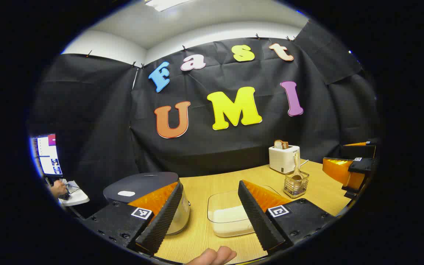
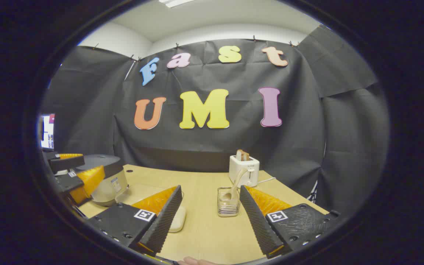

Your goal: Close the left gripper, press the button to open the rice cooker; take a wooden spoon from the chopstick holder with the right hand, scoop a spoonful of rice and pour it into the rice cooker, then put the wooden spoon back into the chopstick holder.

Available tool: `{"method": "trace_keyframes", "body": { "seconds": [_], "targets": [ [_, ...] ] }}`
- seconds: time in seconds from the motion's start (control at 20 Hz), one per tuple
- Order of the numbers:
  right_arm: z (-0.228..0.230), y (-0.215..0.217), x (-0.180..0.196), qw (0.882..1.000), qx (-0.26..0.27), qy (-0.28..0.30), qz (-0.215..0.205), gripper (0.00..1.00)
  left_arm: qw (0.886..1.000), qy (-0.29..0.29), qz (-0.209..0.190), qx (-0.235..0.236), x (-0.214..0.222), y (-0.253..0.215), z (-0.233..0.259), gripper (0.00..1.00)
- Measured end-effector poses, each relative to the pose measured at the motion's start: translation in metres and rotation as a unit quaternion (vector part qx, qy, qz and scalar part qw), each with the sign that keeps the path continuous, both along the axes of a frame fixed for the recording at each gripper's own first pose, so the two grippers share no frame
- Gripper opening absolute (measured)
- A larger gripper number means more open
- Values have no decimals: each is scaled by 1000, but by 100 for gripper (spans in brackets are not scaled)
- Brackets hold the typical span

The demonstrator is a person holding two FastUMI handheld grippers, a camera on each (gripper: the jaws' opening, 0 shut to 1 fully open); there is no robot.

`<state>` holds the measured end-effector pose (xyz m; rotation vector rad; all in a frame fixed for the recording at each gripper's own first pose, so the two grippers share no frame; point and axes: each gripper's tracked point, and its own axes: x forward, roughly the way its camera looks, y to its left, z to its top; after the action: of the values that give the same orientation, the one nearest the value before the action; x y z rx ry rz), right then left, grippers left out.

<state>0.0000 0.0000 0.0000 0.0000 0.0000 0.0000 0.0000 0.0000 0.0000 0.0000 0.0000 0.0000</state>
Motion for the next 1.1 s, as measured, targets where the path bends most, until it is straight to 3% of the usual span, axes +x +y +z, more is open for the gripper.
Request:
{"method": "trace_keyframes", "body": {
  "seconds": [0.3,0.6,0.8,1.05,1.1],
  "targets": [
    [-12,-8,2,999,36,5,11,96,998,34,18,-50,-1,40,-29,98],
    [-17,-13,15,999,41,17,15,94,998,35,43,-31,2,62,-32,95],
    [-26,-14,18,998,53,39,17,94,998,39,37,-27,1,59,-33,95],
    [-21,-19,16,998,45,31,14,94,998,53,35,-31,5,70,-32,83],
    [-21,-20,16,998,45,30,12,94,997,60,34,-34,6,75,-34,77]
  ]
}}
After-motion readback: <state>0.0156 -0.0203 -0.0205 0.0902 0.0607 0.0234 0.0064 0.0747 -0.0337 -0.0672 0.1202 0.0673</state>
